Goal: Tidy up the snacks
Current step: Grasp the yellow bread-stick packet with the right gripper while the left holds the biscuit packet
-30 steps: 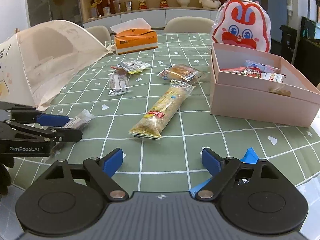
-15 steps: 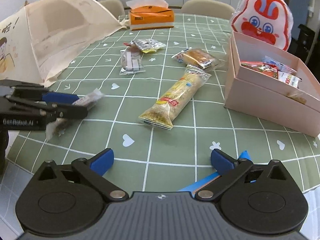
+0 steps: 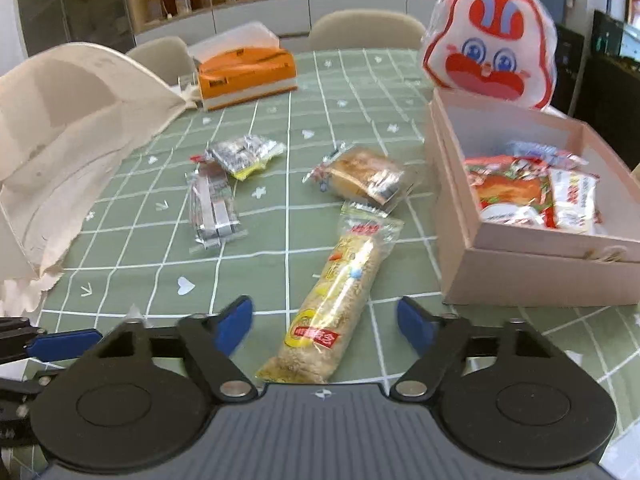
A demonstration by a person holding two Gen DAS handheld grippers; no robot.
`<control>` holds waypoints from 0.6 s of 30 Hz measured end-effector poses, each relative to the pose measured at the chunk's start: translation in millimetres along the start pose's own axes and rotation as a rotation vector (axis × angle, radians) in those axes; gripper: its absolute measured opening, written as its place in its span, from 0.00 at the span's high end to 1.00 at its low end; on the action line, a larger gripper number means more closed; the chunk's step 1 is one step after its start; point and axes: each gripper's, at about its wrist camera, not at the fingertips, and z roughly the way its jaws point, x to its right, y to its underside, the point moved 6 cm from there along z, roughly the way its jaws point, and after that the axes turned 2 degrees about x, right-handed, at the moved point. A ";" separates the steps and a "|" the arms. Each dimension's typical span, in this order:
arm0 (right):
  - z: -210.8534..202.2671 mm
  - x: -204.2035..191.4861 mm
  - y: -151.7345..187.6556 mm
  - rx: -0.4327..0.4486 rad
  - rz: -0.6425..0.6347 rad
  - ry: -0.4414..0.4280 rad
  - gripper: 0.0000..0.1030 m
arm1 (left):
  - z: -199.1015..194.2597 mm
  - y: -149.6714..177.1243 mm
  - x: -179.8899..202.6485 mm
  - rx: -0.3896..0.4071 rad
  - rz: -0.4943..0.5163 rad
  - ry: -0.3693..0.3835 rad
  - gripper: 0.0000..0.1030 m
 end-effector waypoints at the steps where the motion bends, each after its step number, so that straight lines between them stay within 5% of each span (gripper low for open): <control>1: -1.8 -1.4 0.1 0.009 -0.007 0.008 0.46 | -0.1 0.2 0.5 0.001 0.003 -0.001 0.59; 3: -7.6 -4.5 3.2 -0.001 -0.017 -0.016 0.61 | -0.3 0.6 0.9 0.002 0.007 -0.001 0.59; 6: -19.1 -8.2 13.6 -0.020 -0.036 -0.058 0.67 | -0.1 0.7 1.2 0.003 0.008 -0.001 0.59; 18: -55.2 -10.9 48.2 -0.038 -0.098 -0.102 0.68 | 0.0 3.7 8.7 -0.003 0.024 0.017 0.59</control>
